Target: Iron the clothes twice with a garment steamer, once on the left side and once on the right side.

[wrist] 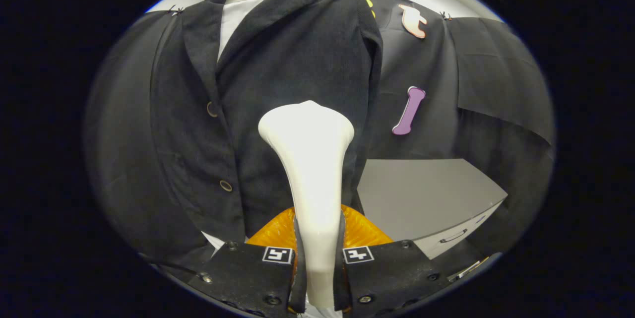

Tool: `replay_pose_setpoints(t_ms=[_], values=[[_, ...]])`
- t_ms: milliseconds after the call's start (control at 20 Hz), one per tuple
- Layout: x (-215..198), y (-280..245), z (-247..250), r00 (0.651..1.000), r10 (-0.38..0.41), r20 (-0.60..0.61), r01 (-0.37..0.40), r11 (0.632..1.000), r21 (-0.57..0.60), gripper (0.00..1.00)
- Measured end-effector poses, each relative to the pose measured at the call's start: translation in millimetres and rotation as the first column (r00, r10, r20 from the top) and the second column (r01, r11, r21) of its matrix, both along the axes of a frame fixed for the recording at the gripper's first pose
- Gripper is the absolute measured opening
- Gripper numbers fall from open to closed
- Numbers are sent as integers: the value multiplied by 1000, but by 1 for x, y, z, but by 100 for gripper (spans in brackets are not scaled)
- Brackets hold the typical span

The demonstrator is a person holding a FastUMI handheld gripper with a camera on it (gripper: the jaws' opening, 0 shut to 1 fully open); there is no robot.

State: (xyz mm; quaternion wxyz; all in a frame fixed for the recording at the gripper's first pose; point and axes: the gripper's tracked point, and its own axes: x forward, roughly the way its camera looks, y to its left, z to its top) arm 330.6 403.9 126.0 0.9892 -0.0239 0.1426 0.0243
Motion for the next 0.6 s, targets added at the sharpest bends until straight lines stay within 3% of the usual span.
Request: replay_pose_setpoints(t_ms=[600], values=[[-18,4,-80,998,-8,-70,4,999,-54,24]])
